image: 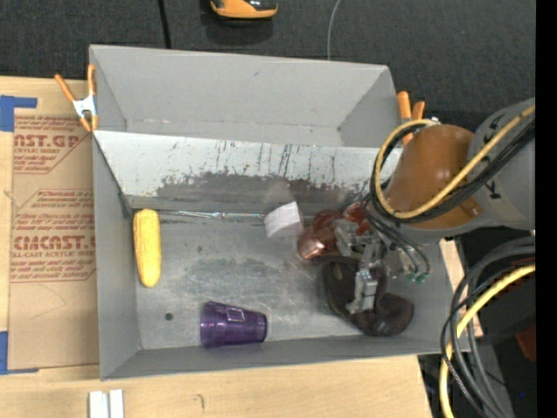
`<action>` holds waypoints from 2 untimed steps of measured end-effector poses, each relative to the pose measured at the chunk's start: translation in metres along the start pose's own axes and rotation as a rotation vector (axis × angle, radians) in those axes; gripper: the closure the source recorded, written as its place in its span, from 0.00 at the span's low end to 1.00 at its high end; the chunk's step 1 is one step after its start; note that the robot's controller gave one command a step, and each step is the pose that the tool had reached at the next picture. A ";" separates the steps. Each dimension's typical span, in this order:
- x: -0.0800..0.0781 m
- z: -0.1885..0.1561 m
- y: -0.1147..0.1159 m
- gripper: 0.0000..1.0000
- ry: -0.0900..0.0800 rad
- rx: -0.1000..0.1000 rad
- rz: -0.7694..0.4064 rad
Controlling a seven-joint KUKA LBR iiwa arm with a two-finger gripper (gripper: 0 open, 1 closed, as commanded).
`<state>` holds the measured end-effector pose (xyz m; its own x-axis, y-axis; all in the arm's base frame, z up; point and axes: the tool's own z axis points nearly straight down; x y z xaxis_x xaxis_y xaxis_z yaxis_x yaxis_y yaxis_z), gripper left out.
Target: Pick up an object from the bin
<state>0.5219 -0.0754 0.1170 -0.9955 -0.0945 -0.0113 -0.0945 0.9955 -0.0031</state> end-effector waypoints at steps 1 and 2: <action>-0.011 0.037 -0.019 0.00 0.005 -0.004 -0.122; -0.021 0.044 -0.032 1.00 -0.002 -0.004 0.063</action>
Offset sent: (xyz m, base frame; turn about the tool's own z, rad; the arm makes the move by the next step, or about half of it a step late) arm 0.0199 -0.0329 -0.0470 0.0656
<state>0.5460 -0.1054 0.0738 -0.9994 -0.0315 -0.0129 -0.0315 0.9995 0.0019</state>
